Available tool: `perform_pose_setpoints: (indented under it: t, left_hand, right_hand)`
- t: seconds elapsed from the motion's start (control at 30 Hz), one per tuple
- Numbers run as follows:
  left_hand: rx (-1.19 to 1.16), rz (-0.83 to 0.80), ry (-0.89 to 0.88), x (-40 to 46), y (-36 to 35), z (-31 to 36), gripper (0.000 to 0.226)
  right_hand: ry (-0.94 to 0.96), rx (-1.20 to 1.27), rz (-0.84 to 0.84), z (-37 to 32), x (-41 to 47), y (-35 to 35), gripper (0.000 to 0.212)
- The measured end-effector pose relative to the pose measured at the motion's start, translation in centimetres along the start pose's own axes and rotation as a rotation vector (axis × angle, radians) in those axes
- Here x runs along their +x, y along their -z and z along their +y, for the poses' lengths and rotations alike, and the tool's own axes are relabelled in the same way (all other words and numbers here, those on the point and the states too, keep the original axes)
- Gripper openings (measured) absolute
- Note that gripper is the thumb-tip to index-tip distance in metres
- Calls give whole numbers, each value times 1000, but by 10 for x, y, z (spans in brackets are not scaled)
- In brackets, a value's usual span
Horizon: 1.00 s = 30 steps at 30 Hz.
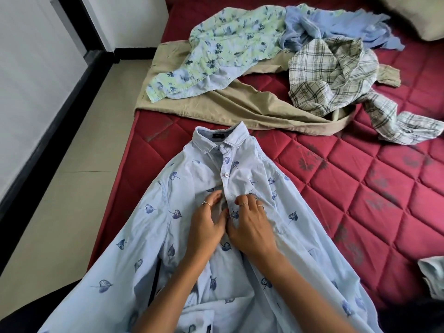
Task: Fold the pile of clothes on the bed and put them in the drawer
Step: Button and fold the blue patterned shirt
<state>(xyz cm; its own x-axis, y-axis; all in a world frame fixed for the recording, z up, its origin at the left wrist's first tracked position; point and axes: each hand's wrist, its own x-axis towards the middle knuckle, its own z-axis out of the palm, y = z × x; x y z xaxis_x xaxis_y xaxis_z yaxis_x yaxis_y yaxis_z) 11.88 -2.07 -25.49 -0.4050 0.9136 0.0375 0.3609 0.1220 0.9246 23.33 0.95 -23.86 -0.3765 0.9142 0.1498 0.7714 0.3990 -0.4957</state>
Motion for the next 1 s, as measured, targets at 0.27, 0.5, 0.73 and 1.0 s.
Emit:
perform_pose_setpoints:
  t: [0.27, 0.5, 0.73, 1.0]
  left_hand:
    - [16, 96, -2, -2, 8, 3, 36]
    - [11, 113, 10, -3, 7, 0, 31]
    - [33, 111, 63, 9, 2, 11, 22]
    - [232, 83, 2, 15, -4, 13, 9]
  right_hand:
    - [-366, 718, -12, 31, 6, 21, 15]
    - [-610, 1294, -97, 43, 10, 36, 22]
    - [-579, 1264, -95, 44, 10, 34, 23]
    - [-554, 1262, -93, 43, 8, 35, 15]
